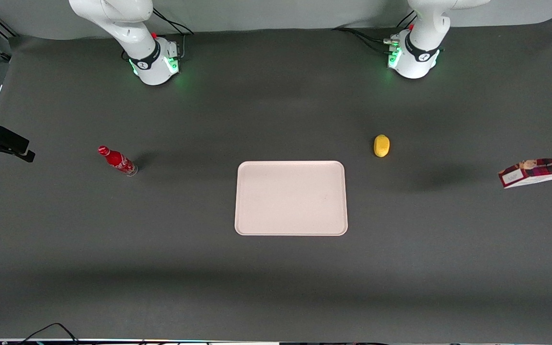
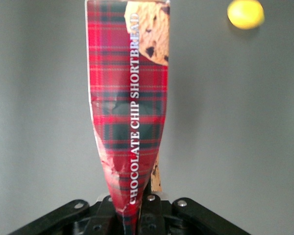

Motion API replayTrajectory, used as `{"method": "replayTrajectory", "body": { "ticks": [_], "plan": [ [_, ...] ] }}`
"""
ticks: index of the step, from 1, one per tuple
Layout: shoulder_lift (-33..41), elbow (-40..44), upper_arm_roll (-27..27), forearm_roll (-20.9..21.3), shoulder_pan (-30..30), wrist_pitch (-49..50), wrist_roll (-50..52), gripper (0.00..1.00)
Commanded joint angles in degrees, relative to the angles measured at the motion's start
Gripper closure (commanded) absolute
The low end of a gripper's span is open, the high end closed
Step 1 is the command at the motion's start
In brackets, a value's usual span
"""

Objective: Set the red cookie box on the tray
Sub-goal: 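Carry the hanging shortbread box with the left gripper over the tray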

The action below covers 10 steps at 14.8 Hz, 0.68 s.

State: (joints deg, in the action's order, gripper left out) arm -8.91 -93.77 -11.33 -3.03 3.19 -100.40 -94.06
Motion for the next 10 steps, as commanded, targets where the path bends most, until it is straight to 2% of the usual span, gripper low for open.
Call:
{"method": "replayTrajectory", "body": {
  "ticks": [1,8,10],
  "plan": [
    [1.43,1.57,3.41,0.22,-0.82,3.45,19.82,1.0],
    [3.64,1.75,15.97,2.15,-0.82,9.69,63.59,1.0],
    [3.55,1.66,21.24,2.15,-0.9,10.92,78.51,1.0]
  ]
}}
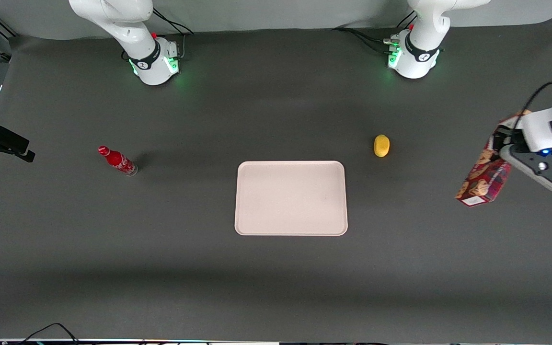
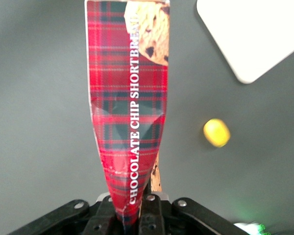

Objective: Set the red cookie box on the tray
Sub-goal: 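Carry the hanging shortbread box with the left gripper over the tray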

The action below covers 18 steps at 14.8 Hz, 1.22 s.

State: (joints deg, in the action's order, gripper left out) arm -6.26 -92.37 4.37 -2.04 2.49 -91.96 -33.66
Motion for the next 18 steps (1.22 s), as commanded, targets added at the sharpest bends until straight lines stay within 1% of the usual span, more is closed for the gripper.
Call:
{"method": "replayTrajectory", "body": {
  "ticks": [1,3,5,8,10,12,15,16,18],
  "plan": [
    [0.81,0.17,8.52,1.16,-0.2,2.58,25.06,1.0],
    [0.2,-0.18,14.06,1.07,-0.2,1.62,37.12,1.0],
    [-1.12,-0.53,18.63,0.9,-0.29,-0.83,46.18,1.0],
    [-3.66,-1.93,23.47,0.55,-0.64,-7.41,55.52,1.0],
    [-5.42,-4.56,25.5,1.33,-1.25,-15.05,58.96,1.0],
    [-7.79,-6.5,25.86,3.79,-1.69,-21.65,59.93,1.0],
    [-13.15,-6.51,26.3,9.93,-3.19,-27.02,66.59,1.0],
    [-14.99,-6.42,27.17,10.39,-3.19,-28.43,67.66,1.0],
    [-18.07,-6.68,27.18,10.48,-3.19,-31.42,67.85,1.0]
  ]
}}
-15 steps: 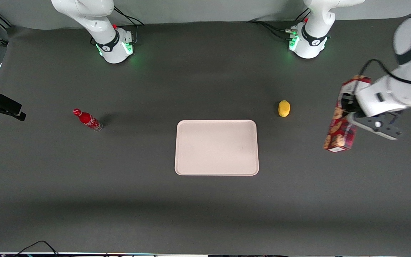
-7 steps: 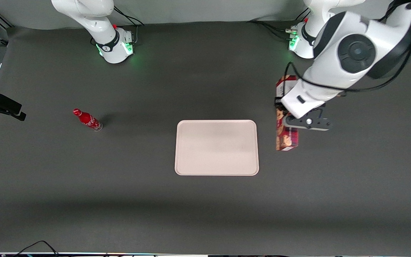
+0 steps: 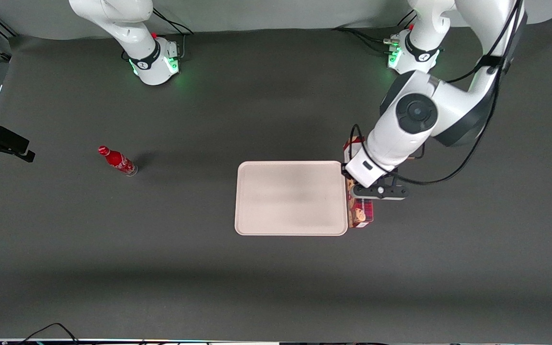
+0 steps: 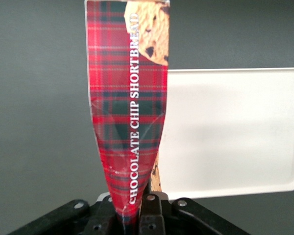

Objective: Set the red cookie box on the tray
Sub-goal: 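Carry the hanging shortbread box with the left gripper over the tray, then lower the box onto the tray and open the left gripper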

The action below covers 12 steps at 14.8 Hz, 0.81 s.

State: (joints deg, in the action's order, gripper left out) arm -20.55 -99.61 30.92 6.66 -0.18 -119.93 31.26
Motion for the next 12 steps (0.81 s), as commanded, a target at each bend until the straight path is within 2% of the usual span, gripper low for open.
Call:
{"method": "replayTrajectory", "body": {
  "ticks": [1,3,7,12],
  "plan": [
    [-4.75,-0.05,0.64,1.78,-0.52,-5.12,3.19,1.0],
    [-5.81,-2.07,0.64,2.48,-0.78,-8.9,5.29,1.0],
    [-11.24,-2.61,1.94,15.72,-2.71,-11.97,19.23,1.0],
    [-16.18,-2.78,2.48,23.03,-3.5,-15.68,24.36,1.0]
  ]
}}
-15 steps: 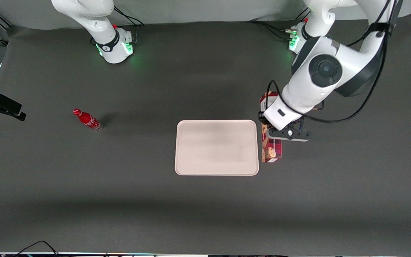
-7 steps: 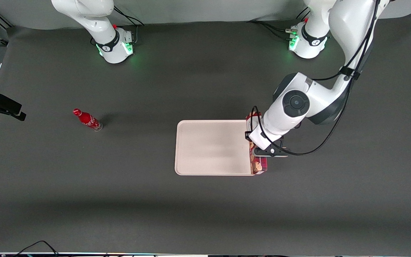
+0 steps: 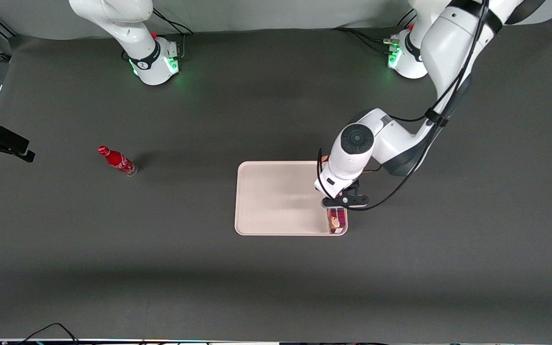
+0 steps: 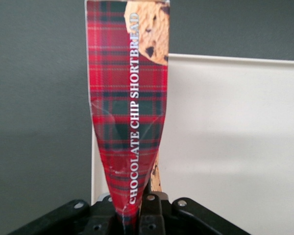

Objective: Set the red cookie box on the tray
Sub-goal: 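Lower the box onto the tray and open the left gripper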

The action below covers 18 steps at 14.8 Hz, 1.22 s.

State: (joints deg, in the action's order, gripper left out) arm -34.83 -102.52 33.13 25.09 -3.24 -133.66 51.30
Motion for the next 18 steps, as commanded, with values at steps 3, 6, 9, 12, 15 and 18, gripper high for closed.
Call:
{"method": "replayTrajectory", "body": {
  "ticks": [3,6,9,12,15,18],
  "plan": [
    [-4.37,0.21,0.27,9.0,-0.45,-3.79,6.97,1.0],
    [-5.16,0.21,0.27,9.1,-0.54,-4.42,6.97,1.0],
    [-5.78,0.39,0.27,9.1,-0.54,-4.77,6.8,0.68],
    [-5.78,0.48,0.18,9.19,-0.45,-4.77,6.28,0.0],
    [-5.69,0.56,0.18,9.19,-0.36,-4.68,6.18,0.0],
    [-4.9,0.56,0.27,9.19,-0.1,-3.81,5.57,0.0]
  ]
}}
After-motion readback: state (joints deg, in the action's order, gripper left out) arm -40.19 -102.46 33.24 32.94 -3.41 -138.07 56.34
